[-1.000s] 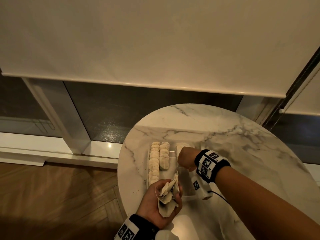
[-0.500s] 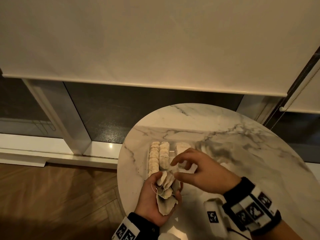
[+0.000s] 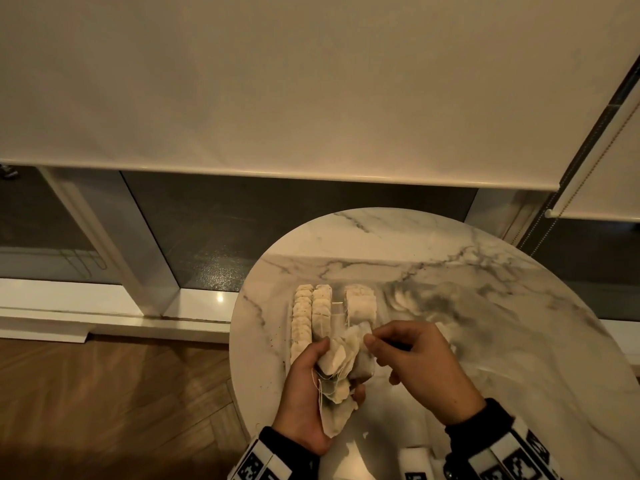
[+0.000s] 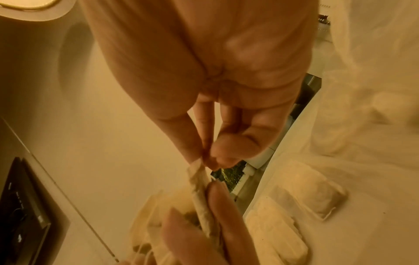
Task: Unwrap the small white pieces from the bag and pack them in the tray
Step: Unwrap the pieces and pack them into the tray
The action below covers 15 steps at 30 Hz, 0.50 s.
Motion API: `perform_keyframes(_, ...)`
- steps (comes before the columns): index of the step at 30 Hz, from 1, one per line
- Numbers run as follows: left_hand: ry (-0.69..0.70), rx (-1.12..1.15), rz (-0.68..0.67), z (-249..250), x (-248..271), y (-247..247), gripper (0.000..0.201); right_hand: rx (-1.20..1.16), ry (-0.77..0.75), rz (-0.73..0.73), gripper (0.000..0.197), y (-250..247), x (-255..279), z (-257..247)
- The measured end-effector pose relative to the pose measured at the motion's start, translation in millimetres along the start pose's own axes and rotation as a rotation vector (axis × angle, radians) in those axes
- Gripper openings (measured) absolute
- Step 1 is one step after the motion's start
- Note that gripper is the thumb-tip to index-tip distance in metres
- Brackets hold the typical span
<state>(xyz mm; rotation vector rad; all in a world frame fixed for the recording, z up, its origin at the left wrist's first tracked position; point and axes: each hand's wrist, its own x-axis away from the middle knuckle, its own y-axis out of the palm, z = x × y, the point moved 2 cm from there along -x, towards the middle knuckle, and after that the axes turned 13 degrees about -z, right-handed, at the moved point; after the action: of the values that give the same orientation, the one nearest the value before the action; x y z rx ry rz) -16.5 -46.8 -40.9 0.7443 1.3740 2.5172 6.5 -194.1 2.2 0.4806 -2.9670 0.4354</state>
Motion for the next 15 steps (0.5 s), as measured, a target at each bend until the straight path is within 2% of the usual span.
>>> perform_keyframes(5, -0.03, 0.075, 0.021, -1, -2, -6, 0.037, -0.181, -0.049, 0.092, 0.013, -11, -2, 3)
perform_keyframes(9, -0.043, 0.163, 0.009, -1, -2, -11, 0.041, -0.328, 0.004, 0.13, 0.018, -15, -12, 16)
perform_keyframes(12, -0.009, 0.19, 0.027, 4, 0, -14, 0.036, -0.452, 0.032, 0.179, 0.015, -20, -23, 19)
perform_keyframes(15, 0.019, 0.219, 0.052, 12, 1, -24, 0.032, -0.409, 0.025, 0.206, 0.022, -27, -38, 17)
